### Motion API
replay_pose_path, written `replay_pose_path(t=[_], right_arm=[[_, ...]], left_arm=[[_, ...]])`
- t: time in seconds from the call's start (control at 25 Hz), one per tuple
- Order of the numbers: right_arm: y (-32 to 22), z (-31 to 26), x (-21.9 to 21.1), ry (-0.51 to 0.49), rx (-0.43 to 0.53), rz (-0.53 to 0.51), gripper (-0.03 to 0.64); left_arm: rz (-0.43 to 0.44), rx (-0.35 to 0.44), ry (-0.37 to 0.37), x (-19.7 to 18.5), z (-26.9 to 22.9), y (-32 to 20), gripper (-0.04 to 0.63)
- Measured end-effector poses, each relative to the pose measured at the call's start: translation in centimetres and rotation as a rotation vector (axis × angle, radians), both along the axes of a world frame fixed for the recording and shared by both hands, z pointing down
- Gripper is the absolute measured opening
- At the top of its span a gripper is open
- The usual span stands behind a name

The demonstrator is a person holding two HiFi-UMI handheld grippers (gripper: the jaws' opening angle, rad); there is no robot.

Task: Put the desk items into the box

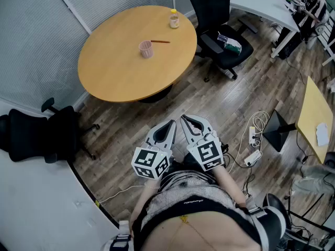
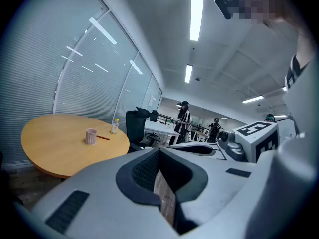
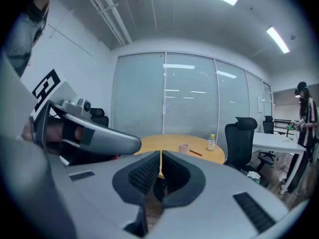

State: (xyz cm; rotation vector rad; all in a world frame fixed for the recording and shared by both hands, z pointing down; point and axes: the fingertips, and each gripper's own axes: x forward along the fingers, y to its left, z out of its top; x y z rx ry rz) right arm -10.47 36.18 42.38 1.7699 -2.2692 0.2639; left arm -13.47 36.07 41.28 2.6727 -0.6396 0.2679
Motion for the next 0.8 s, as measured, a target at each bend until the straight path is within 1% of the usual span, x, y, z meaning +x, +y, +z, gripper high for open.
replay_pose_path(t=[0.12,0.24,0.6,0.8], right_arm=[[0.4,-0.3,-0.1,-0.025,0.011,-0.008,0.029],[0.9,-0.4,0.0,-0.028,0.014,-0.012,0.029],[2.6,-0.5,2.3,-0.035,0.027,-0.015,0.029],[3.2,-0.2,3.1,-0.048,0.026,-0.028,0.029]], left_arm=[[0.000,-0.006,0.000,0.0,0.0,0.3,0.018],[-0.001,-0.007,-0.001,0.2,0.0,0.7,0.018],[-0.009,-0.006,0.008,2.5,0.2,2.5,0.018],[-0.020,-0.011,0.025,3.4,0.5,3.6,0.018]])
